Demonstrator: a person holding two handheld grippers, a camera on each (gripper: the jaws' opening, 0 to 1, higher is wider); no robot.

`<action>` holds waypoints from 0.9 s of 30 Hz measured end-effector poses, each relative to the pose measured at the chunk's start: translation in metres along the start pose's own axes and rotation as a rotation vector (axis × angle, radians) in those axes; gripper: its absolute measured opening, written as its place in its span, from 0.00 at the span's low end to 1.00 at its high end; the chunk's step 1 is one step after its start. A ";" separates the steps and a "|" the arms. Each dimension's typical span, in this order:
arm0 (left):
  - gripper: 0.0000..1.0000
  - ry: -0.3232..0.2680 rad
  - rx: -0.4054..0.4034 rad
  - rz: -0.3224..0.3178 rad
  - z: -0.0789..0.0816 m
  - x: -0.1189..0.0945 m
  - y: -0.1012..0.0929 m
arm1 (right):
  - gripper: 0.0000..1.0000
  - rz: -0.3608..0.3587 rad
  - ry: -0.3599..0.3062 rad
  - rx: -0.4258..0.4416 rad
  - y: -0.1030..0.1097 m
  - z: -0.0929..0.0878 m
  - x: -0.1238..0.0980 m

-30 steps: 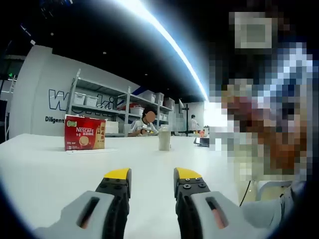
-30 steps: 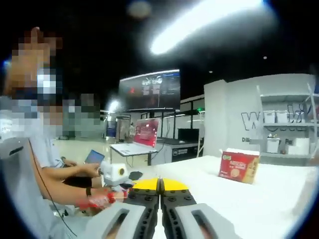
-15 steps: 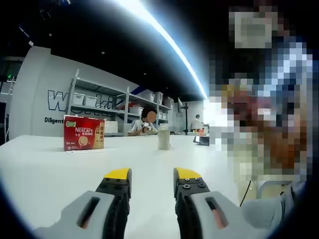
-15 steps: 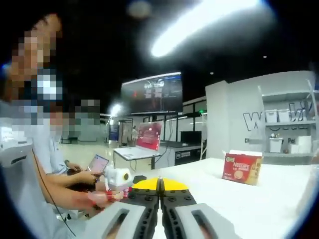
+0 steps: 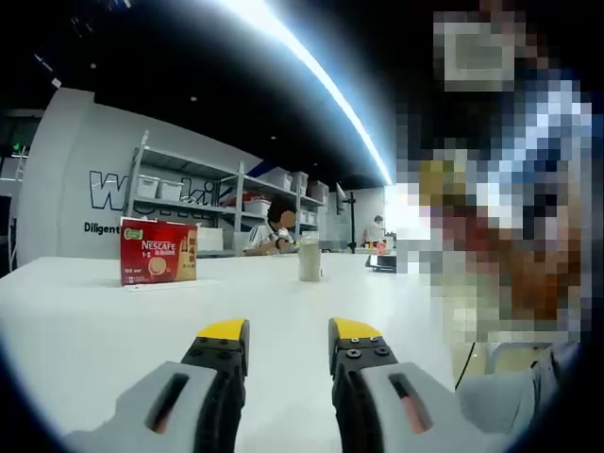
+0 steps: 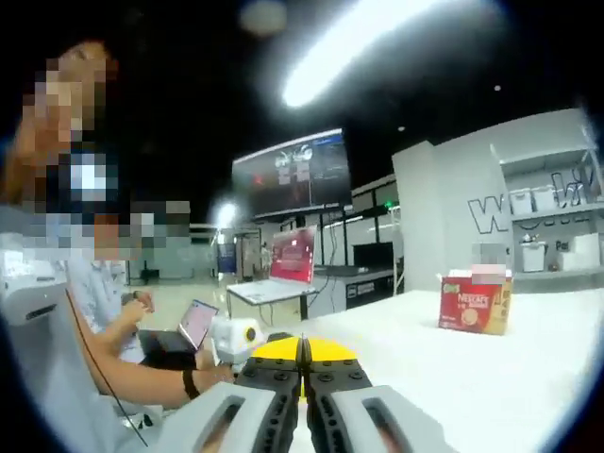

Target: Tear open the coffee pouch, take out the coffee, and pour the coffee from the pouch into the cup

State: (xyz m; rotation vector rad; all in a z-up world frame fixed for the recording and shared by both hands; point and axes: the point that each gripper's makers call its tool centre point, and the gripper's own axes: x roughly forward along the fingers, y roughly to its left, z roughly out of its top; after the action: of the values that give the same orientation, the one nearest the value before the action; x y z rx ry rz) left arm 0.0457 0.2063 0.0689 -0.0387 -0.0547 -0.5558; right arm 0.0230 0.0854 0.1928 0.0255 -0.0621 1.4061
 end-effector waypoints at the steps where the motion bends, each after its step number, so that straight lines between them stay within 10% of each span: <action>1: 0.36 0.000 0.001 0.000 0.000 0.000 0.001 | 0.01 -0.044 0.037 -0.042 -0.009 -0.005 -0.001; 5: 0.36 0.003 0.003 0.001 -0.001 0.001 0.001 | 0.01 -0.054 0.069 -0.035 -0.011 -0.010 -0.002; 11: 0.36 0.003 0.003 0.002 0.000 0.001 0.002 | 0.01 0.169 -0.067 0.066 0.050 0.013 0.006; 15: 0.36 0.008 0.005 0.001 -0.001 0.001 0.002 | 0.01 0.140 -0.069 0.074 0.039 0.009 0.007; 19: 0.36 0.010 0.006 0.002 -0.002 0.001 0.003 | 0.01 -0.116 0.115 -0.093 -0.020 -0.021 0.000; 24: 0.36 0.009 0.008 0.002 -0.001 0.001 0.003 | 0.01 -0.038 0.034 -0.090 0.010 0.002 -0.002; 27: 0.36 0.008 0.005 0.004 -0.001 0.002 0.004 | 0.01 -0.015 0.077 -0.071 0.015 -0.015 0.007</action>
State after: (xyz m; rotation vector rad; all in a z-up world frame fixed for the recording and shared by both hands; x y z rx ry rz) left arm 0.0499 0.2085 0.0678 -0.0313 -0.0483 -0.5520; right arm 0.0093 0.0955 0.1784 -0.0862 -0.0479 1.3882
